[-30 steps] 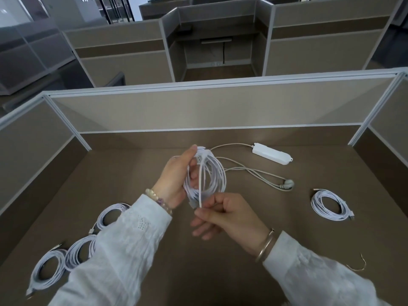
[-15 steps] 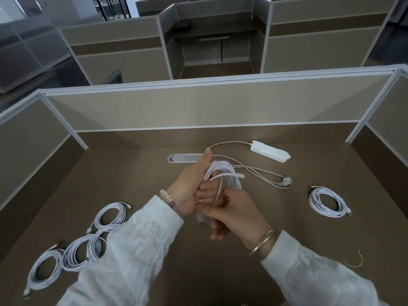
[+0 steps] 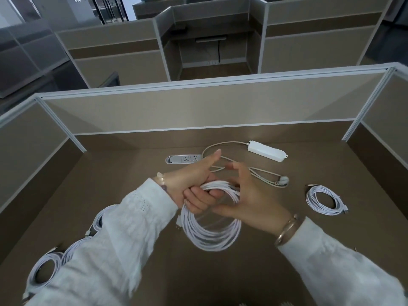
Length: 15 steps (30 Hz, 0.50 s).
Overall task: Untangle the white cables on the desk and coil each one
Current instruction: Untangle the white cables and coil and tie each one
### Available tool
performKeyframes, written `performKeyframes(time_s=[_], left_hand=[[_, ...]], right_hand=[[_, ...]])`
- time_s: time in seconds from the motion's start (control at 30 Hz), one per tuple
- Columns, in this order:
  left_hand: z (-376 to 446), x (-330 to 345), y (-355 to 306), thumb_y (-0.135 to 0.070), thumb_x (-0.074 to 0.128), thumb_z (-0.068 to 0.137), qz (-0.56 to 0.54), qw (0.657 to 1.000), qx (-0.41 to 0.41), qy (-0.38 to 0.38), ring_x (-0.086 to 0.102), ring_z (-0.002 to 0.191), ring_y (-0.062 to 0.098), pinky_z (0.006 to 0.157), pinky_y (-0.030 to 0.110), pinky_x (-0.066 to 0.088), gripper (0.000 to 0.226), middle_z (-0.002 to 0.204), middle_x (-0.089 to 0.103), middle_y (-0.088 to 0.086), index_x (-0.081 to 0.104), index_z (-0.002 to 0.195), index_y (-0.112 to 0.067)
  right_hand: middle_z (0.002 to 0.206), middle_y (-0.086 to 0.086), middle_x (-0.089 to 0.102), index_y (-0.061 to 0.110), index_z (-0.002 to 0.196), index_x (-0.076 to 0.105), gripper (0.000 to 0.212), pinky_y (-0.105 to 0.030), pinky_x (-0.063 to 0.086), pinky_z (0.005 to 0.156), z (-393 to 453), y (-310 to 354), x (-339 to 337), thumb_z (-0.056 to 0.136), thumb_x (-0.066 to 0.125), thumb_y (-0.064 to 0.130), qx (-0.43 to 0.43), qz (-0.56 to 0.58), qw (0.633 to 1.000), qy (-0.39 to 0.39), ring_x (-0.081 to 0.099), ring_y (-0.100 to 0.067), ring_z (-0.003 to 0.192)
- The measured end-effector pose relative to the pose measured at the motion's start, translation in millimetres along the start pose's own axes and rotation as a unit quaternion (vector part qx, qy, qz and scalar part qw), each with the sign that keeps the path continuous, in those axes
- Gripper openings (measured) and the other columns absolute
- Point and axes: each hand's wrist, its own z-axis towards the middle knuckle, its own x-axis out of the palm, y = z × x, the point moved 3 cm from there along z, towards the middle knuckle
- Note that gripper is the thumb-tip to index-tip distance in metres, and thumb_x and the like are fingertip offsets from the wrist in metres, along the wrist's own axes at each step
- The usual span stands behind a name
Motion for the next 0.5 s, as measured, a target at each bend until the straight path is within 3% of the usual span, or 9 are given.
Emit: performKeyframes(time_s=[0.07,0.13,0.2,0.27,0.37,0.43,0.5], left_hand=[[0,1,1,-0.087,0.018,0.068,0.002,1.0,0.0,0.026,0.02,0.023,0.004,0.037,0.008,0.017,0.078,0.032,0.025,-0.006,0.04,0.052,-0.014],[3,6,4,-0.085,0.029,0.068,0.042,0.999,-0.003,-0.004,0.018,0.025,0.004,0.036,0.01,0.015,0.071,0.034,0.023,-0.007,0.038,0.056,-0.016],[8,10,7,-0.072,0.046,0.075,0.089,0.994,0.024,-0.056,0.017,0.029,0.005,0.037,0.013,0.014,0.058,0.037,0.023,-0.007,0.041,0.061,-0.016],[14,12,8,-0.048,0.063,0.081,0.109,0.987,0.071,-0.089,0.021,0.035,0.006,0.039,0.017,0.019,0.04,0.043,0.026,-0.006,0.052,0.067,-0.012],[20,14,11,-0.024,0.068,0.087,0.126,0.979,0.111,-0.115,0.049,0.047,0.012,0.049,0.023,0.043,0.018,0.056,0.051,0.001,0.066,0.082,-0.006],[27,16,13,-0.025,0.069,0.087,0.125,0.98,0.108,-0.108,0.066,0.064,0.022,0.068,0.034,0.055,0.027,0.074,0.068,0.011,0.067,0.096,0.001],[36,21,15,-0.032,0.07,0.084,0.117,0.982,0.101,-0.109,0.067,0.064,0.025,0.07,0.038,0.056,0.045,0.074,0.068,0.015,0.063,0.101,0.008]], right_hand=[[0.09,0.011,0.066,0.022,0.113,0.05,0.05,-0.018,0.047,0.074,4,-12,-1,0.072,0.079,0.021,0.047,0.041,0.997,0.046,0.063,0.002,0.079],[0.065,0.003,0.062,0.008,0.088,0.062,0.01,-0.022,0.047,0.063,3,-19,-2,0.081,0.069,0.012,0.064,0.066,0.993,0.075,0.062,-0.009,0.06],[0.048,-0.002,0.046,-0.003,0.077,0.061,0.012,-0.029,0.046,0.055,-1,-25,-1,0.086,0.058,0.004,0.106,0.144,0.979,0.094,0.053,-0.02,0.044],[0.043,0.001,0.036,-0.002,0.072,0.061,0.018,-0.032,0.046,0.05,-5,-27,-3,0.087,0.052,-0.001,0.144,0.208,0.964,0.08,0.039,-0.02,0.035],[0.036,0.003,0.035,-0.002,0.064,0.052,0.023,-0.029,0.045,0.04,-14,-34,-10,0.085,0.044,-0.006,0.194,0.26,0.946,0.023,0.028,-0.016,0.03],[0.034,0.002,0.033,-0.002,0.062,0.049,0.022,-0.027,0.042,0.038,-21,-42,-14,0.082,0.044,-0.007,0.207,0.279,0.938,-0.008,0.025,-0.016,0.029],[0.037,0.001,0.029,-0.001,0.062,0.05,0.022,-0.027,0.039,0.041,-28,-50,-16,0.083,0.047,-0.006,0.205,0.289,0.935,-0.026,0.025,-0.015,0.03]])
